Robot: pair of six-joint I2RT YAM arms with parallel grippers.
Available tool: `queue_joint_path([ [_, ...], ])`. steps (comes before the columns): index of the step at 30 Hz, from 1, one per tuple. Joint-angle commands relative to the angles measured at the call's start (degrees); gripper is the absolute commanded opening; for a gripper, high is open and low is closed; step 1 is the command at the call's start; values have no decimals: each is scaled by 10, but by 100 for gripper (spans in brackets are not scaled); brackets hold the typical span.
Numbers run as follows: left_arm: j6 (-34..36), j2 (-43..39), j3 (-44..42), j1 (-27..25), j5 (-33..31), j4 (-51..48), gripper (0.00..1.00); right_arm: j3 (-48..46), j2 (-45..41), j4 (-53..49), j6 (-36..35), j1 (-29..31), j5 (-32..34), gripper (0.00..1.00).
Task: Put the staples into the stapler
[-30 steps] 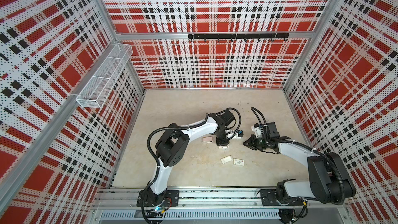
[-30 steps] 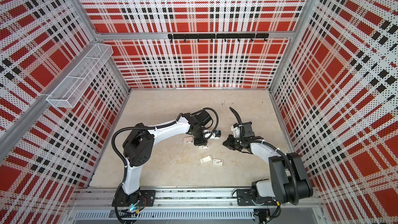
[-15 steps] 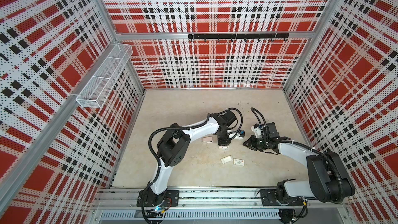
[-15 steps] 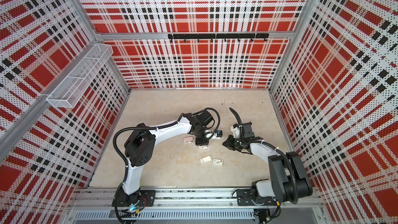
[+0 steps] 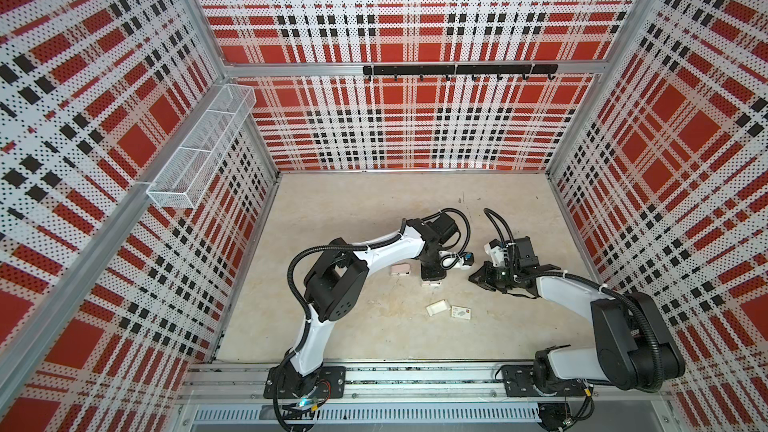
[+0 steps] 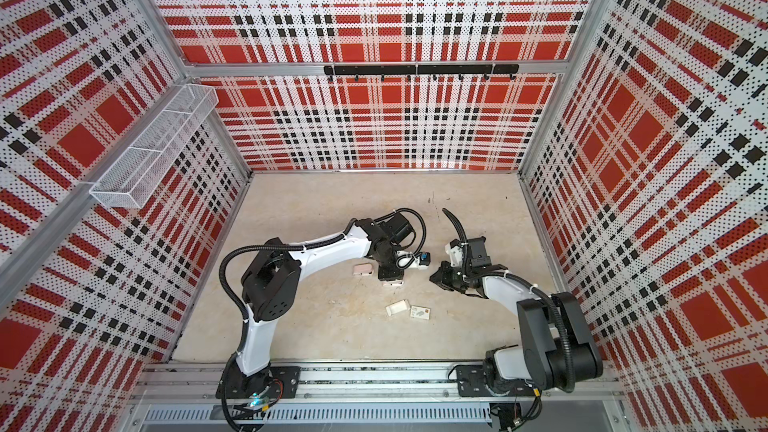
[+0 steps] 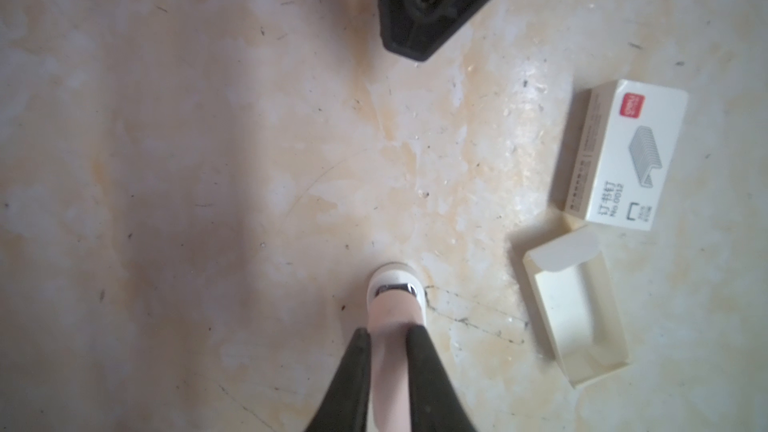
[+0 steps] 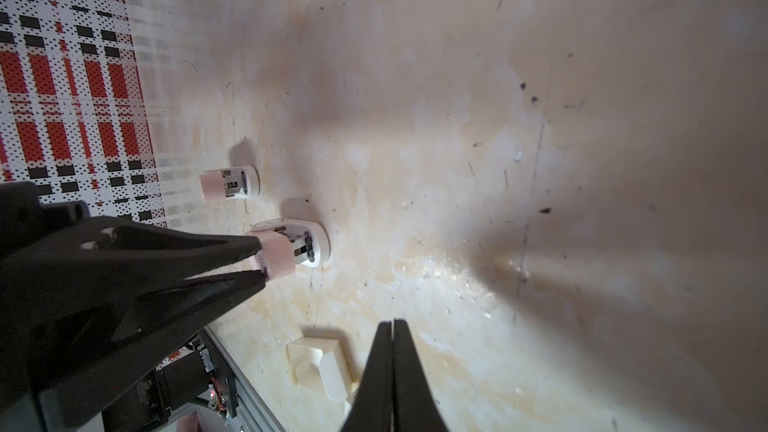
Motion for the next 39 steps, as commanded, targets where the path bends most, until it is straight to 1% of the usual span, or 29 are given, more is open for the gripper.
queue_joint_path([
  [1, 9, 42, -24, -6, -28, -10, 21, -4, 3, 15, -10, -3, -2, 6],
  [7, 10, 55, -20, -9, -34, -23, 21, 0, -18, -14, -10, -3, 29, 6],
  [14, 12, 66, -24, -13, -39, -32, 21, 6, -36, -34, -13, -3, 38, 6],
  [23, 8, 69, -24, -15, -48, -31, 20, 3, -29, -30, -15, -3, 37, 5],
  [30, 2, 51, -17, -12, -48, -24, 22, 2, -25, -27, -17, -3, 40, 5],
  [39, -3, 10, 0, -11, -48, -26, 23, 8, -28, -29, -15, -3, 39, 5],
])
